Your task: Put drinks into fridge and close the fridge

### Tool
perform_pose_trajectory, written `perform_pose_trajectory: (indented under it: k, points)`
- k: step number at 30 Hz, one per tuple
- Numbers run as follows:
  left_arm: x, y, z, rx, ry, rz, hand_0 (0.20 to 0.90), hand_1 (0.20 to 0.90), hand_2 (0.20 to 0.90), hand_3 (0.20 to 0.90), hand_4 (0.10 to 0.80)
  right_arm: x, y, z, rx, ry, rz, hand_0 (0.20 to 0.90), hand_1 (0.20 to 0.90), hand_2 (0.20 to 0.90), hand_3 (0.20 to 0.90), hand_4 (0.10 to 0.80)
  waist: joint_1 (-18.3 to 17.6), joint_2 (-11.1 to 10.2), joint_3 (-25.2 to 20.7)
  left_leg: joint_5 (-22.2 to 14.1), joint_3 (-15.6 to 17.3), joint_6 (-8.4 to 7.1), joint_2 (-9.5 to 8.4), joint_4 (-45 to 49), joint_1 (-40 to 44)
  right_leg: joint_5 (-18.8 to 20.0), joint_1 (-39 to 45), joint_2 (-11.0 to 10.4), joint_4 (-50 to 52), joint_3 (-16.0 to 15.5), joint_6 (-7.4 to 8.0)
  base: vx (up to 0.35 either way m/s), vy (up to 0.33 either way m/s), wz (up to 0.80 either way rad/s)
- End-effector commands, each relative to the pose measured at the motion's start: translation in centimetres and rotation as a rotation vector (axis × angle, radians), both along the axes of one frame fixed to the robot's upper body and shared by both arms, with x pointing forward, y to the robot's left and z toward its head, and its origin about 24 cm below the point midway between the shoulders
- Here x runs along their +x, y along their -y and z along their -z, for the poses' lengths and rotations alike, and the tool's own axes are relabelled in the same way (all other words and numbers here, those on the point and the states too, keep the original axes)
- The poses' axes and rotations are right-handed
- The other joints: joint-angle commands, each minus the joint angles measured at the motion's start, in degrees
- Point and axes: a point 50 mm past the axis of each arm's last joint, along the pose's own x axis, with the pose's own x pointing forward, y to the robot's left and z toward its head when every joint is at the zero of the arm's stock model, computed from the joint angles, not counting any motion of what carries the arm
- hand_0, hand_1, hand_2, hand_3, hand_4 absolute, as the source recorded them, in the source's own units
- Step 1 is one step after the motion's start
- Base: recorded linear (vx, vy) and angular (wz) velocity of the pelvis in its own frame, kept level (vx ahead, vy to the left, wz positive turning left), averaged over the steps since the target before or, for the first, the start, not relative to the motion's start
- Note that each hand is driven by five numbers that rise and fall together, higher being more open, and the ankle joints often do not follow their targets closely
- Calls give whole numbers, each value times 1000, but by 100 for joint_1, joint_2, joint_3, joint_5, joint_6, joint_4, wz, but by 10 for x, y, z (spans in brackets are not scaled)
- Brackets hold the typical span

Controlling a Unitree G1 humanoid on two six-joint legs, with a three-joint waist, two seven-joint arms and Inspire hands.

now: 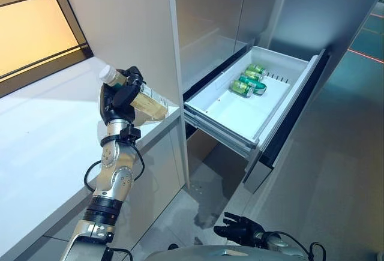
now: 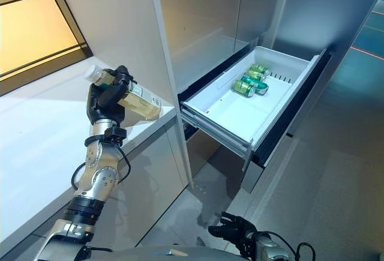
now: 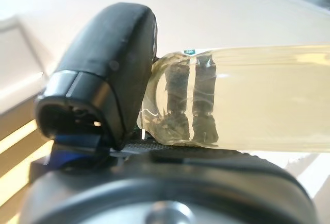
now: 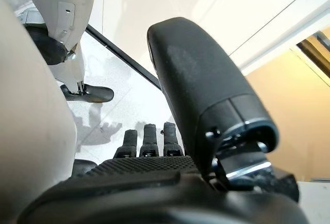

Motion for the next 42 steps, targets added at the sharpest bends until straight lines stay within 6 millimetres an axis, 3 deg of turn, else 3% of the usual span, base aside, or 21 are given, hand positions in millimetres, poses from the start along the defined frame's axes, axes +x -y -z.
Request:
perform_pose_trajectory:
  k: [1, 4, 8, 10, 12, 15, 16, 17, 23, 28, 33, 42]
  points:
    - [-16, 1, -95, -128, 575, 33, 300, 300, 300, 200, 100, 41, -7, -21, 22, 200, -59, 900, 900, 900, 900, 800, 93, 102, -128, -878, 10, 341, -440, 69, 247, -714, -321, 321, 855, 97, 6, 0, 0, 0]
    - [-20, 4, -99, -191, 642, 108, 300, 300, 300, 200, 100, 58, -16, -35, 4, 328, -164, 900, 900, 900, 900, 800, 95, 69, -92, -865, -20, 340, -437, 67, 228, -707, -342, 316, 874, 85, 11, -11, -9, 0]
    - [-28, 16, -102, -204, 732, 230, 300, 300, 300, 200, 100, 88, -43, -78, 52, 556, -291, 900, 900, 900, 900, 800, 61, 0, -16, -837, -57, 331, -432, 70, 191, -692, -389, 305, 912, 54, 20, -42, -34, 1]
    - [-30, 19, -102, -194, 753, 268, 300, 300, 300, 200, 100, 94, -48, -92, 71, 634, -317, 900, 900, 900, 900, 800, 49, -16, 2, -831, -70, 331, -437, 70, 186, -688, -396, 302, 917, 45, 24, -33, -26, 1]
    - [-34, 29, -103, -160, 789, 350, 300, 300, 300, 200, 100, 115, -54, -136, 133, 831, -369, 900, 900, 900, 900, 800, 41, -49, 41, -810, -81, 332, -439, 60, 178, -659, -401, 299, 901, 21, 41, -43, -39, 2]
    - [-35, 38, -102, -136, 801, 427, 300, 300, 300, 200, 100, 132, -52, -182, 195, 1003, -417, 900, 900, 900, 900, 800, 42, -63, 65, -800, -64, 328, -440, 54, 170, -630, -407, 296, 881, 7, 57, -36, -20, 0]
    - [-35, 43, -102, -123, 800, 466, 300, 300, 300, 200, 100, 141, -52, -213, 214, 1119, -459, 900, 900, 900, 900, 800, 38, -69, 64, -798, -41, 328, -439, 48, 169, -610, -414, 292, 869, -3, 69, 0, 0, 0]
    - [-35, 45, -101, -118, 795, 487, 300, 300, 300, 200, 100, 146, -51, -231, 214, 1177, -492, 900, 900, 900, 900, 800, 35, -73, 54, -799, -27, 327, -440, 48, 168, -604, -416, 291, 863, 0, 73, 0, 0, 0]
    - [-31, 55, -99, -96, 741, 571, 300, 300, 300, 200, 100, 158, -49, -294, 94, 1377, -645, 900, 900, 900, 900, 800, 29, -95, 4, -797, 47, 321, -437, 48, 157, -579, -417, 277, 821, 1, 77, -2, 1, -1]
    - [-29, 63, -92, -60, 675, 611, 300, 300, 300, 200, 100, 160, -43, -318, -33, 1404, -746, 900, 900, 900, 900, 800, 7, -129, -35, -789, 122, 329, -424, 45, 145, -563, -433, 279, 814, -8, 65, -7, 1, -4]
    - [-25, 68, -84, -46, 608, 631, 300, 300, 300, 200, 100, 161, -42, -326, -57, 1380, -819, 900, 900, 900, 900, 800, 1, -173, -46, -782, 149, 337, -423, 29, 142, -537, -434, 284, 796, -22, 59, -9, -7, -5]
    - [-20, 75, -77, -25, 550, 631, 300, 300, 300, 200, 100, 160, -57, -334, -59, 1404, -914, 900, 900, 900, 900, 800, 4, -200, -53, -767, 168, 329, -421, 29, 122, -514, -446, 288, 794, -14, 65, -3, -4, -2]
